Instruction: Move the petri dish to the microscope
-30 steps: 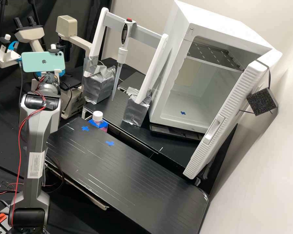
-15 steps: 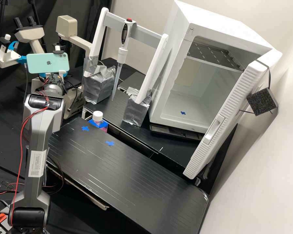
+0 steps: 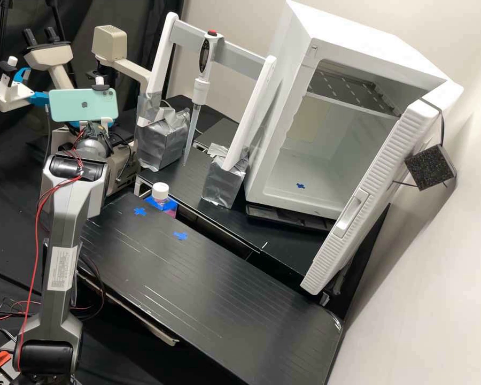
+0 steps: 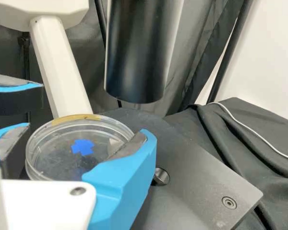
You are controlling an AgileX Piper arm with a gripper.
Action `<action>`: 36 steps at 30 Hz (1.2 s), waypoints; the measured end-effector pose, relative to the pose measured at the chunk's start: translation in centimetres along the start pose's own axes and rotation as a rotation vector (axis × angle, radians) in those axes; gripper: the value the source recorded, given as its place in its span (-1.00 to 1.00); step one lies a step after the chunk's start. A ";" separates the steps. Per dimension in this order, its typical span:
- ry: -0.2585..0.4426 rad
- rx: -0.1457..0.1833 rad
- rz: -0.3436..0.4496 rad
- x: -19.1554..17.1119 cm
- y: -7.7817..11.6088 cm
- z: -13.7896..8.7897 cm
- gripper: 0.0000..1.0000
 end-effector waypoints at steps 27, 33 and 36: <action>-0.011 0.042 0.013 0.7 0.6 0.9 1.00; -0.026 0.066 0.004 0.4 0.2 1.2 1.00; -0.032 0.067 -0.007 -0.3 0.1 1.2 1.00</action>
